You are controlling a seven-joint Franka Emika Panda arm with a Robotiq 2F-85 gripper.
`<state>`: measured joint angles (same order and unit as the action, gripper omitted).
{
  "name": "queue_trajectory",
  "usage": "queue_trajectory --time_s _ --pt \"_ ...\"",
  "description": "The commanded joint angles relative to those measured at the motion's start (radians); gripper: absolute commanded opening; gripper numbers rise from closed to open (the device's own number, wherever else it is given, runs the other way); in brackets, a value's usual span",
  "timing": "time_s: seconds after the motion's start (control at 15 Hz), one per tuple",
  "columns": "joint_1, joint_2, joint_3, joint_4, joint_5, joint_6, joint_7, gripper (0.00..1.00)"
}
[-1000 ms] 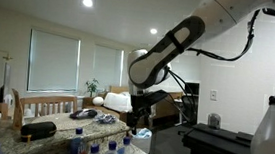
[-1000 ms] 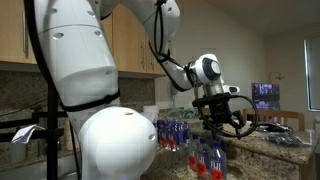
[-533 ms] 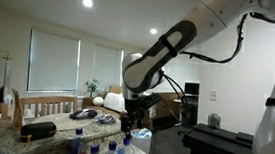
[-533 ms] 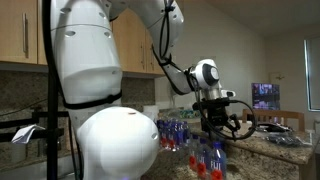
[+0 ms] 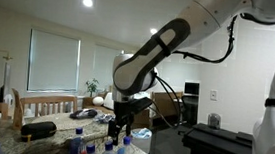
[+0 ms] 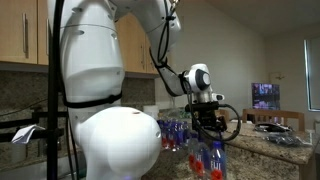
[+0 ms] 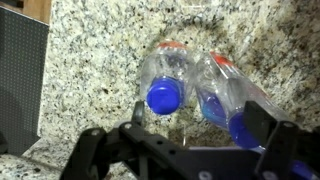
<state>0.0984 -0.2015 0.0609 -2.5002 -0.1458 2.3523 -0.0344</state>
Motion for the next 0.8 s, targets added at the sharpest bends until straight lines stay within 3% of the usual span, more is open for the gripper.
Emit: queue_trajectory --time_s 0.0,0.73 --pt "-0.022 0.0 -0.012 0.001 0.026 -0.004 -0.013 1.0" --pt "-0.029 0.08 -0.024 0.014 0.028 0.013 -0.015 1.0"
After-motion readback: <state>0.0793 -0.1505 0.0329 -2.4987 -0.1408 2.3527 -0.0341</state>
